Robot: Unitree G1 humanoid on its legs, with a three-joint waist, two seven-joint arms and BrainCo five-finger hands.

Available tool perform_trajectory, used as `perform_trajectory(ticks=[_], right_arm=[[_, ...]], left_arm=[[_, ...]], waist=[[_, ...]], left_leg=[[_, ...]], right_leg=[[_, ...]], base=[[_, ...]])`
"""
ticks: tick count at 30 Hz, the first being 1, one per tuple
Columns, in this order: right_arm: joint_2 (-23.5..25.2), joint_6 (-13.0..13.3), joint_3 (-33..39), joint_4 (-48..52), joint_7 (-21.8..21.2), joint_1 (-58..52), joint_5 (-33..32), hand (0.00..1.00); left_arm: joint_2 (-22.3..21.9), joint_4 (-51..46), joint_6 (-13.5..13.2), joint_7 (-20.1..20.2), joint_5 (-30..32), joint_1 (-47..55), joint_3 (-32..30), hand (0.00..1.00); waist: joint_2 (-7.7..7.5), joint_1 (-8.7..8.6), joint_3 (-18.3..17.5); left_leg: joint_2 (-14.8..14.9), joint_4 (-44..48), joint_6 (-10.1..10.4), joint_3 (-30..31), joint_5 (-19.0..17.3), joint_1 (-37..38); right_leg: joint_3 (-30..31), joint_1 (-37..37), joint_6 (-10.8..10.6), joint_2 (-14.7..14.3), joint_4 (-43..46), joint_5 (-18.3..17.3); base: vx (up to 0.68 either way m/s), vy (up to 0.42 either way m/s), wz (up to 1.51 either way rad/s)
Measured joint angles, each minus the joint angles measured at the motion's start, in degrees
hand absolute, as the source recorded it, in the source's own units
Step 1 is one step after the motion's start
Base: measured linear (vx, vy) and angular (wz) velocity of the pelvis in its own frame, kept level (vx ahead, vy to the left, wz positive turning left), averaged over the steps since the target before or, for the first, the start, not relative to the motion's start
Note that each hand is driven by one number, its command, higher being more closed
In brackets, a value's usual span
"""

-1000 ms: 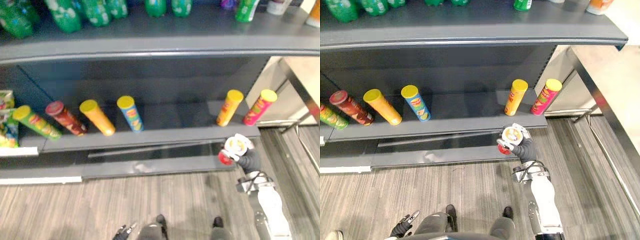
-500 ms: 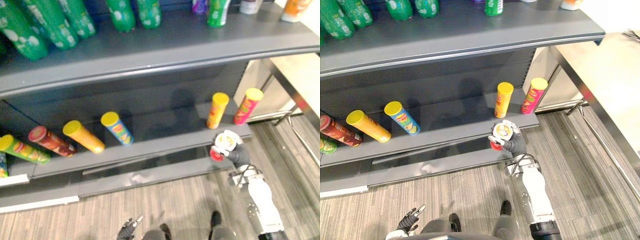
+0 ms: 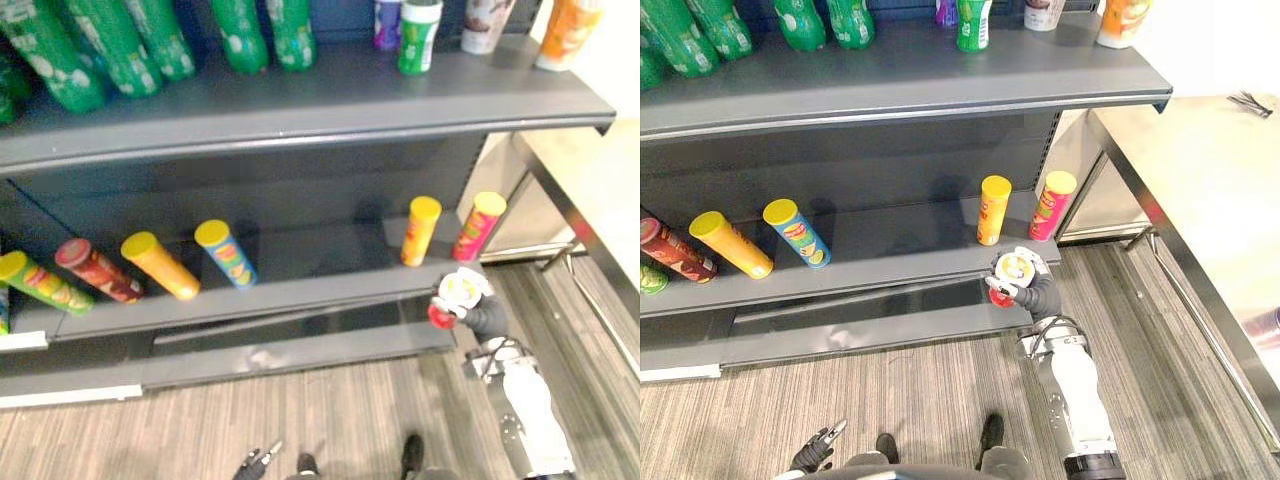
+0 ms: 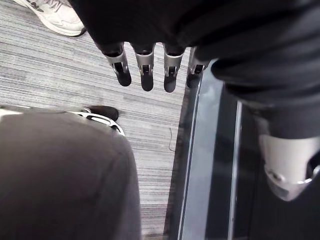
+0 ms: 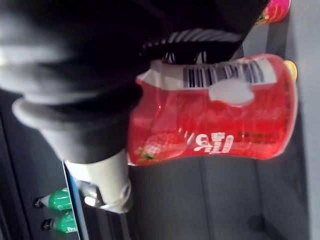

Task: Put the gum and the chips on the shelf.

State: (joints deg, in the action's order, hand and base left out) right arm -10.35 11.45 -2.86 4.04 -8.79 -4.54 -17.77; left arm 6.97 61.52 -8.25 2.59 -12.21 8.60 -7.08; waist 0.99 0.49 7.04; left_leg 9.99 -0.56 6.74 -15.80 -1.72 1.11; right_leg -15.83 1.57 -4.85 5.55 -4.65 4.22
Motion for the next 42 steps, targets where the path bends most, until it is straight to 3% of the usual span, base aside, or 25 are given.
perform_trajectory(ticks=[9, 22, 35, 42], right_arm=[[-2.1, -1.8, -6.7, -0.2, -0.5, 6.1, -1.5, 1.00], [-5.4, -3.6, -15.6, 0.4, -1.4, 25.4, -11.7, 1.00], [-9.5, -3.4, -15.4, 1.4, 4.4, 44.9, -12.3, 1.00], [-11.7, -3.3, -12.1, -8.1, 7.6, 54.2, -12.2, 1.00]], left_arm=[[0.0, 0.1, 0.2, -0.1, 0.2, -0.1, 0.0, 0.00], [0.0, 2.5, 1.7, -1.7, 2.2, -0.5, -1.9, 0.00], [0.2, 2.4, 2.6, -2.4, 2.1, -0.5, -2.4, 0.00], [0.4, 2.2, 2.7, -2.4, 2.0, -0.4, -2.4, 0.00]], waist=[[-0.04, 1.26, -0.9], [-1.14, 2.32, -1.7], [-2.10, 2.87, -2.3], [-2.62, 3.29, -2.6]], left_leg=[[-1.2, -1.3, 0.0, -1.0, 0.0, 1.4], [-0.9, -1.2, -0.2, -1.7, 0.1, 1.8], [-0.7, -1.2, -0.3, -2.3, 0.3, 2.1], [-0.8, -1.3, -0.3, -2.4, 0.3, 2.1]], right_leg=[[0.6, -0.9, -0.3, 0.4, -1.4, 1.0], [1.9, -0.9, 0.1, 0.0, -1.5, 1.6], [2.7, -0.8, 0.4, -0.6, -1.5, 2.0], [2.7, -0.7, 0.4, -0.6, -1.5, 2.0]], base=[[0.04, 0.016, -0.04], [-0.01, -0.004, -0.04], [0.00, -0.004, -0.02], [0.00, 0.000, 0.00]])
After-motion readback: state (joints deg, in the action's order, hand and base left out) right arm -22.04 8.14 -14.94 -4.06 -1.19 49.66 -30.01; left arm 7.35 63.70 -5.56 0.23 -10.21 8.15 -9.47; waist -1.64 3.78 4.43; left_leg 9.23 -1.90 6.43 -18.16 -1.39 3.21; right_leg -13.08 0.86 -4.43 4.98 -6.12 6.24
